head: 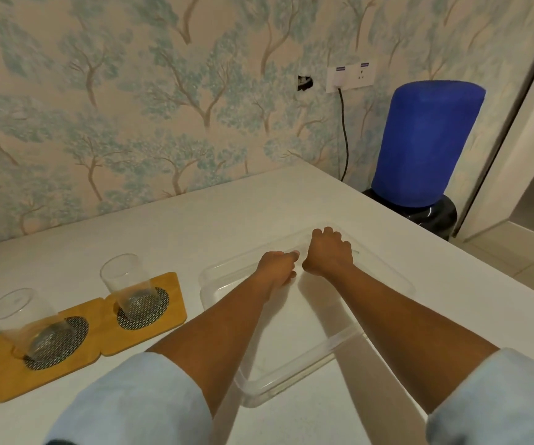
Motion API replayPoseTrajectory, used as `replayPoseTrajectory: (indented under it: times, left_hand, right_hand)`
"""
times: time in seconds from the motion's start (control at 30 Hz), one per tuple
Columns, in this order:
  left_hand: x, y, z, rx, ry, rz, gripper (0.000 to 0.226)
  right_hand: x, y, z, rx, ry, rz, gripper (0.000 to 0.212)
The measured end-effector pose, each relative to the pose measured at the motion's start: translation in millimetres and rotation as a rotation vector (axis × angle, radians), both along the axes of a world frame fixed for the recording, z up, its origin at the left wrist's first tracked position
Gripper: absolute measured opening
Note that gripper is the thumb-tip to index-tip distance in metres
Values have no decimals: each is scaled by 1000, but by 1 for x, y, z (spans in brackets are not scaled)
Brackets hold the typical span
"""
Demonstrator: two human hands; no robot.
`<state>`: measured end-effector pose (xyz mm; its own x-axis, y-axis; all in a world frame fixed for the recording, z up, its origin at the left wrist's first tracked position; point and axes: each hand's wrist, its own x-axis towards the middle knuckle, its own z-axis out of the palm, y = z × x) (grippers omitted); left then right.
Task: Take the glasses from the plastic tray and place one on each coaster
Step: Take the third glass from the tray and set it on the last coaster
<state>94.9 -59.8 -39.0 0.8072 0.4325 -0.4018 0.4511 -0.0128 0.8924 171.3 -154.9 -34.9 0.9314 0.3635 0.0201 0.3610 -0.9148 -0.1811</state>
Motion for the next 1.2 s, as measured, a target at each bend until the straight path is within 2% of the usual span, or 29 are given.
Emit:
replayPoseTrajectory:
  times: [0.1,0.23,0.4,0.57,0.9,1.2]
  left_hand:
    - [9,-9,-7,-88,-10,23,28]
    - [16,-14,-13,-146,-15,40,30]
    - [14,-6,-10,-183,-54,90,31]
    - [2,7,6,-190,-133,131,32]
    - [-63,48,52,-247,-326,159,52]
    - [-128,91,86,-112,-454,272,54]
  right_hand:
    - [4,-4,-5,-71,-5,18,58]
    - [5,-6,-5,-30,-10,16,59]
    - [-2,-2,7,179,97,-13,65]
    - [-18,10,26,384,84,-5,48]
    - [-76,46,73,681,244,101,65]
    - [-127,88,99,887,389,258,93]
